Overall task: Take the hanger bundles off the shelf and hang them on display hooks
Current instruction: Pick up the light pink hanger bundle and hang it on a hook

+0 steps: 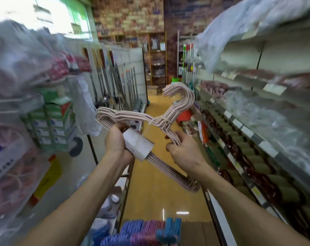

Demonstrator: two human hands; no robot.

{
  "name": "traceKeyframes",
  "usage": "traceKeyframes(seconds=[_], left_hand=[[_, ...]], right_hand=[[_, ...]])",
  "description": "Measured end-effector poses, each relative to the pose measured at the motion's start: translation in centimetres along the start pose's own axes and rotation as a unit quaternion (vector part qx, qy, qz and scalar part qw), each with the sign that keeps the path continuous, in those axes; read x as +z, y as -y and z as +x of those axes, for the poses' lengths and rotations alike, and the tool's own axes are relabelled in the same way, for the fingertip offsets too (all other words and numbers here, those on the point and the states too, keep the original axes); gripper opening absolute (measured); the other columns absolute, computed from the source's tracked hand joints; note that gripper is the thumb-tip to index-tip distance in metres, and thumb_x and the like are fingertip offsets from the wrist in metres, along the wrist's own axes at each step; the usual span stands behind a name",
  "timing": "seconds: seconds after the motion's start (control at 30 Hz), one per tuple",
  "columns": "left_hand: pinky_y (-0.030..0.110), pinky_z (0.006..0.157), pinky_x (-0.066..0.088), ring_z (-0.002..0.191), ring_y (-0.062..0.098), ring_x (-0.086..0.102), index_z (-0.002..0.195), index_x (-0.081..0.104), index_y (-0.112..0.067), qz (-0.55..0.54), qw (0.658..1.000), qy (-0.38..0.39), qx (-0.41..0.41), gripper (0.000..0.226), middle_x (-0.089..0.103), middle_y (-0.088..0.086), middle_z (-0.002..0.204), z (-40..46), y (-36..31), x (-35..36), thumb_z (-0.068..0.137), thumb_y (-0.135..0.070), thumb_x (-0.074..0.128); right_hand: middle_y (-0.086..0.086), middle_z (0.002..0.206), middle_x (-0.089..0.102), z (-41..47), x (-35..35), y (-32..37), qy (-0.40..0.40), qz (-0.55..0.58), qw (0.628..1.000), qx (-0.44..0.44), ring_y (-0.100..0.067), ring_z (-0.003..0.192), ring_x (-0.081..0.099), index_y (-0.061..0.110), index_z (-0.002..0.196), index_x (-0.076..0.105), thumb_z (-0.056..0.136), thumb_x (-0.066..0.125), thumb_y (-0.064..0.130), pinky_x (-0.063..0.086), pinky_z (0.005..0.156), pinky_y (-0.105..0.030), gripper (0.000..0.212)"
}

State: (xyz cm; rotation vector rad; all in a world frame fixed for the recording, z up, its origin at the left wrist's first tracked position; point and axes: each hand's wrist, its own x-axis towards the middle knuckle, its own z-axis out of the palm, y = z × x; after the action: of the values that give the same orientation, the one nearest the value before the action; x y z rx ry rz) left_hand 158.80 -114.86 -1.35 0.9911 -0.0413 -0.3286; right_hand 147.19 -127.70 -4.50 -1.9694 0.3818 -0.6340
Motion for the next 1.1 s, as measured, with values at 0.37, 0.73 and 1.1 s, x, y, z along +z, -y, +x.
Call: traceKeyframes(seconds=[0.37, 0.73, 1.1], left_hand=[[0.036, 0.069, 0.049, 0.069, 0.025, 0.056, 0.078, 0.057, -0.011, 0.01, 0.997, -0.042, 0.067, 0.013, 0.058, 0.01, 0.071, -8.1, -8.1, -1.0, 0.088, -0.018, 0.053], [0.033, 0.069, 0.051, 0.064, 0.021, 0.062, 0.074, 0.062, -0.012, -0.029, 0.967, -0.163, 0.195, 0.011, 0.065, 0.008, 0.07, -20.1, -13.7, -4.0, 0.082, -0.018, 0.056], [0.035, 0.066, 0.05, 0.062, 0.026, 0.06, 0.079, 0.062, -0.01, -0.027, 0.868, -0.357, 0.343, 0.012, 0.061, 0.013, 0.072, -36.2, -18.2, -12.2, 0.086, -0.012, 0.053]], right_hand=[[0.013, 0.055, 0.052, -2.5, -2.3, 9.5, 0.043, -0.01, 0.992, -0.118, 0.0, 0.047, 0.047, 0.031, 0.088, 0.062, 0.087, 0.061, 0.01, 0.032, 0.041, -0.013, 0.021], [0.005, 0.062, 0.063, -6.2, 0.2, 16.1, 0.173, 0.055, 0.955, -0.235, -0.014, 0.056, 0.052, 0.031, 0.083, 0.064, 0.087, 0.063, 0.013, 0.042, 0.054, -0.033, 0.019], [0.008, 0.075, 0.072, -17.3, 7.8, 23.5, 0.318, 0.15, 0.878, -0.325, -0.012, 0.07, 0.066, 0.028, 0.093, 0.071, 0.079, 0.062, 0.018, 0.055, 0.071, -0.044, 0.019]])
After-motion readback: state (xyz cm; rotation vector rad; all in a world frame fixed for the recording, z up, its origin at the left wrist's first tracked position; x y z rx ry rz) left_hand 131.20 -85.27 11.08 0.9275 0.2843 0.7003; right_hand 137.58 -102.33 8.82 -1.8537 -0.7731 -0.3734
